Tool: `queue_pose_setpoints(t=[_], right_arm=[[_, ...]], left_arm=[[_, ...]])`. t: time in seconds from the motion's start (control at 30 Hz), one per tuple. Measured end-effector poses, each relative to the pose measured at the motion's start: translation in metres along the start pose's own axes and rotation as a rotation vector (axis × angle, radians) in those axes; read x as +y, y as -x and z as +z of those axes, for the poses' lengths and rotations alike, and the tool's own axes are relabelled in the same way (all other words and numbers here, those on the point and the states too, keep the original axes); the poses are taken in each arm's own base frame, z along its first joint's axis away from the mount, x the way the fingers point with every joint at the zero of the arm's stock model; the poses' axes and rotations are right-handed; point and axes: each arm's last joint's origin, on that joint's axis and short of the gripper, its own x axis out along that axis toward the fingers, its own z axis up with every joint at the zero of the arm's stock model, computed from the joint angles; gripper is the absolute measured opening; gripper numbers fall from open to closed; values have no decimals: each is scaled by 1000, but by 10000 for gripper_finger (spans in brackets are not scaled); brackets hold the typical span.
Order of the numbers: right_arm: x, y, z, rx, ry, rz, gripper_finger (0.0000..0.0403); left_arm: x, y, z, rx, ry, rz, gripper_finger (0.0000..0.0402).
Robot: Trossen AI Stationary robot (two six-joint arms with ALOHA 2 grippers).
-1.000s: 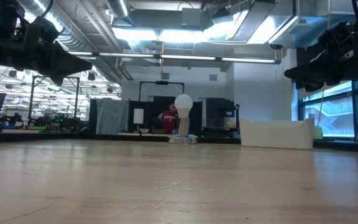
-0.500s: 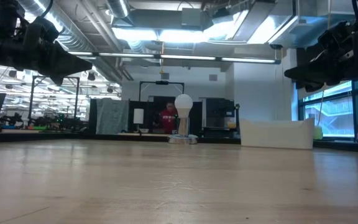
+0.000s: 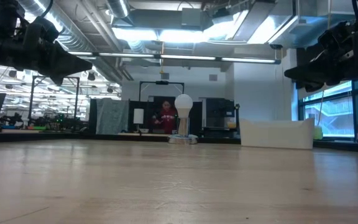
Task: Pick & Place Markers
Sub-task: Return to Home Position
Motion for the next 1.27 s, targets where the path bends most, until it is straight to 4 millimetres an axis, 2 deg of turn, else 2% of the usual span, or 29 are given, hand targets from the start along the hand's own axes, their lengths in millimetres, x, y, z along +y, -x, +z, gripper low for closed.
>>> queue_pose_setpoints(t=[1.27], right_arm=[[0, 0, 0, 0, 0, 0, 10]], left_arm=[[0, 0, 0, 0, 0, 0, 12]])
